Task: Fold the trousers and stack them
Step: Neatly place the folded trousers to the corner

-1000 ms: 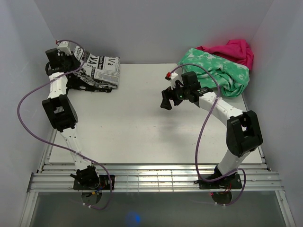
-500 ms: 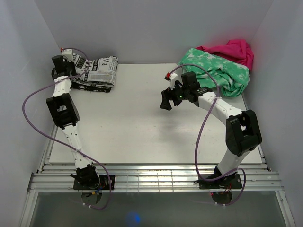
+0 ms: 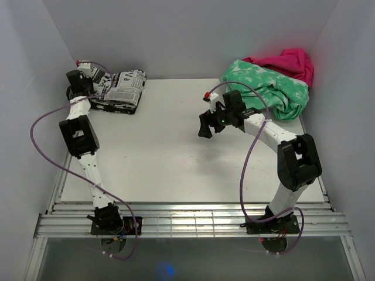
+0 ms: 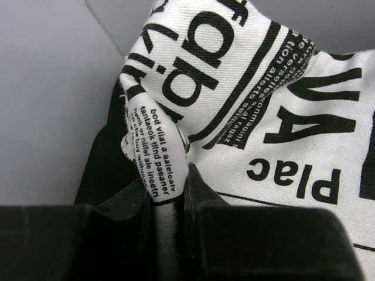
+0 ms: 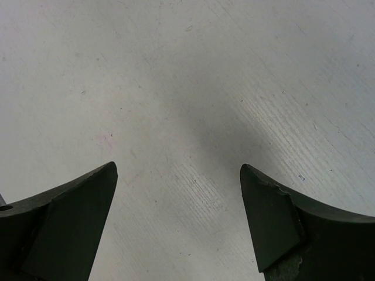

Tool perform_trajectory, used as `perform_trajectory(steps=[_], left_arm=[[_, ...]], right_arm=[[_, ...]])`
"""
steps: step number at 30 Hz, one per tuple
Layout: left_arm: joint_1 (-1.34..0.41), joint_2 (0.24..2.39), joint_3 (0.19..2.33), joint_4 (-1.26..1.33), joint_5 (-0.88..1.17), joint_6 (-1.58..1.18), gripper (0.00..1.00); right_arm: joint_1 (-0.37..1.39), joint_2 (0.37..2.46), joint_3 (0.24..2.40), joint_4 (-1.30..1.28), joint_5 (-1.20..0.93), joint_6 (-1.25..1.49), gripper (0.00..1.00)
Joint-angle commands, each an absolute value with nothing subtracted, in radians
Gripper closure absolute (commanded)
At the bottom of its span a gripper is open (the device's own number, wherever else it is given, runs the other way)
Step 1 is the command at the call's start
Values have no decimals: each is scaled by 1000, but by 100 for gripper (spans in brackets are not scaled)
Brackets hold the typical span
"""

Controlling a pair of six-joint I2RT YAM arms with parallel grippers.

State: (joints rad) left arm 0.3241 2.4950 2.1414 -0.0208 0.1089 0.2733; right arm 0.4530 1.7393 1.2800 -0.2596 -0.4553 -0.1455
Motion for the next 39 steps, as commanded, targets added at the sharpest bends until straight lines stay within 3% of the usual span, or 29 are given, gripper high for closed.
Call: perform_trajectory(steps=[1,2,4,5,6,9,17,23,25,29,34,39], left_arm=[[348,2465,2190,63,54,313,100],[348,2485,2248,23,40,317,98],[348,2528,2284,5,15,327,84],[348,2528,2286,8,-33,327,71],[348,2523,2261,17,-47,327,48],[348,2481,2203,38,-54,337,28],[347,2340,2174,-20,-100,356,19],[348,2218,2146,-153,-22,284,13],[354,2157,2141,-205,149,249,13],[354,2059,2140,-374,454,147,2],[354,1956,2114,-537,722,13,2],[344,1708,1818,-577,870,43,2]], right_arm=[[457,1736,1312,-264,-471,-156,10],[459,1736,1312,-262,-471,-156,10],[459,1733,1313,-262,-469,-155,10],[459,1732,1313,-262,-466,-155,10],[459,1730,1315,-264,-462,-156,10],[459,1726,1319,-270,-457,-164,10],[460,1692,1321,-270,-451,-172,10],[457,1648,1308,-288,-423,-198,10],[453,1637,1312,-302,-422,-206,10],[436,1611,1328,-351,-433,-221,10],[388,1560,1313,-385,-416,-242,10],[338,1497,1246,-422,-437,-235,10]])
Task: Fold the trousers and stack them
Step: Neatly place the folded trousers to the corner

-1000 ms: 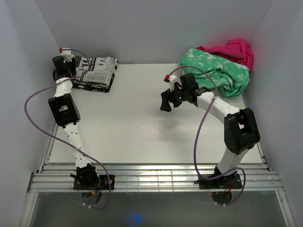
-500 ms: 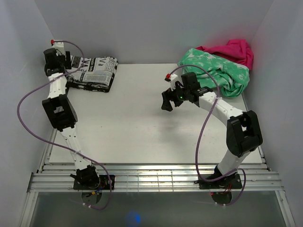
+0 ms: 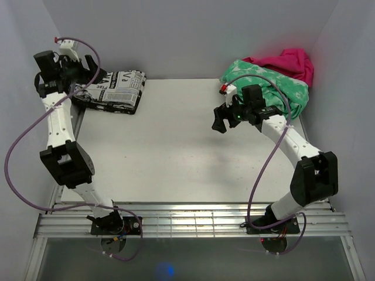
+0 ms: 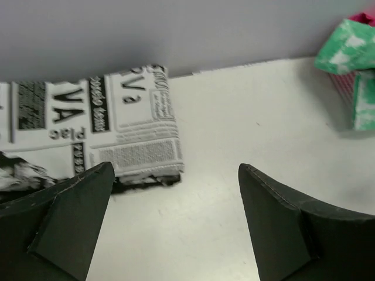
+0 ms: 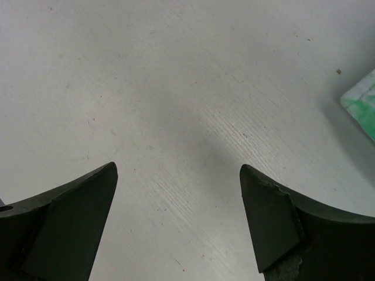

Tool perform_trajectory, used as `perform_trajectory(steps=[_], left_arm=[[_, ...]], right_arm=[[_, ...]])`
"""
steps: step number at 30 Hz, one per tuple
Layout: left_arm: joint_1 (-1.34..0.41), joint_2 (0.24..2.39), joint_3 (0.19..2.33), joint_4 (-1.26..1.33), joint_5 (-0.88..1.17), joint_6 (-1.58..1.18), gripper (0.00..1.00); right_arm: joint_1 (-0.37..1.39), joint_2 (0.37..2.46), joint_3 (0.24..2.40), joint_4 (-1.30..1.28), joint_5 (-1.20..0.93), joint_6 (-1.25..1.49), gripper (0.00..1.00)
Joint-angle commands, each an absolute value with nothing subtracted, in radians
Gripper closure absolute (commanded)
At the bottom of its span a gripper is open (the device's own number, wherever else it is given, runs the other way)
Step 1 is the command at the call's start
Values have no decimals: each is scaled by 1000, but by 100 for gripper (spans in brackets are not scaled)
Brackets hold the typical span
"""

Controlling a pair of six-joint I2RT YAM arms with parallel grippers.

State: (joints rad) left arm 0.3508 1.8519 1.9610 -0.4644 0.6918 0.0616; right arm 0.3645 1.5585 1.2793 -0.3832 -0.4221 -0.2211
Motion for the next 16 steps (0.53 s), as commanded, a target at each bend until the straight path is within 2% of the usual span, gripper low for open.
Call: perform_trajectory(steps=[1,6,11,16], left_arm=[[339,1663,1692,-578,862,57,2],[299,1415,1390,-678,729,196,2],[298,1280,1120,-744,654,288,2],[299,1209,1042,-733,606,295,2]], right_arm=[[318,1485,1227,-426,-440,-230,10],[238,1370,1085,-477,-443,-225,10],[157,1292,976,-528,-439,-245,10],[135,1215,920,-545,-422,-250,10]])
